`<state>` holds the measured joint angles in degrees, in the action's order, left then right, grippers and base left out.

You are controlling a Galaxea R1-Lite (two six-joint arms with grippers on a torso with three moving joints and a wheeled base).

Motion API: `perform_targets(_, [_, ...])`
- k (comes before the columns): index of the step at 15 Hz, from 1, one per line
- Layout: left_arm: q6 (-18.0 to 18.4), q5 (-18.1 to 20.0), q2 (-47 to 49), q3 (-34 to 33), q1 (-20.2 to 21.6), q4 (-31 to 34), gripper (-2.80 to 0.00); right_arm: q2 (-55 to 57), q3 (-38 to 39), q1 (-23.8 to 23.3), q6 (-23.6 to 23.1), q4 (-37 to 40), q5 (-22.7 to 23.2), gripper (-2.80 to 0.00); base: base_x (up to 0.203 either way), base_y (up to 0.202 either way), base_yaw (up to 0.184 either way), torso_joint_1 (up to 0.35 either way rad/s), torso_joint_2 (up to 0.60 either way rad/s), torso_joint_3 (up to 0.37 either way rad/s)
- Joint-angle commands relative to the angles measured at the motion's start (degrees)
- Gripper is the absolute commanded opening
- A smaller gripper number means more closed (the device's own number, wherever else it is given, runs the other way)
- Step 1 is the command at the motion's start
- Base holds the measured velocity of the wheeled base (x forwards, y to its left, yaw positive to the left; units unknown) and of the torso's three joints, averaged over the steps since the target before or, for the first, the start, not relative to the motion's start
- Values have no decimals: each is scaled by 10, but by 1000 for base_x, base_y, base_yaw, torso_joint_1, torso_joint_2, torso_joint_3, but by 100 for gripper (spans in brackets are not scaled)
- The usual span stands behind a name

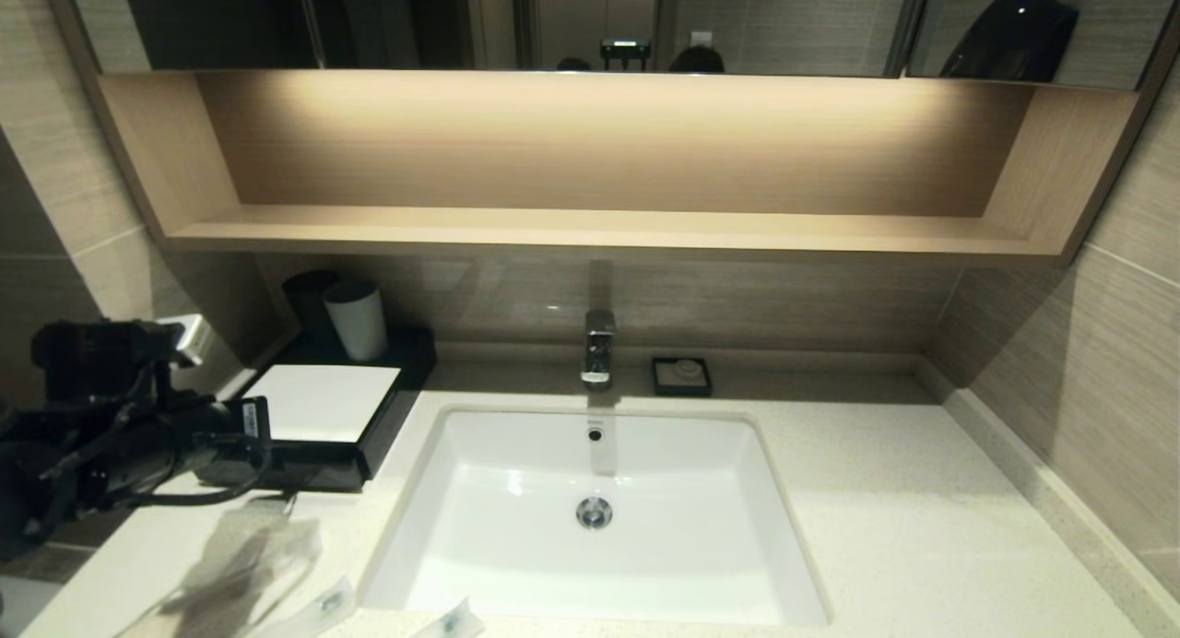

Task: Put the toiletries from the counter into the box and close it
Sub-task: Open the drawer

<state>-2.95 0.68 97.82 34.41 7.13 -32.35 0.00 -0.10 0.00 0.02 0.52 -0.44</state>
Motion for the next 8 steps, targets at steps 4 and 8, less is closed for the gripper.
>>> perform_targets(4, [3, -1, -27, -58, 23, -4, -280, 0, 0, 0, 0, 0, 0, -280, 0, 0, 0, 0, 0, 0])
perform_targets(8, [17, 5, -15, -68, 26, -11, -280, 0, 0, 0, 0, 0, 0, -280, 0, 0, 0, 0, 0, 0])
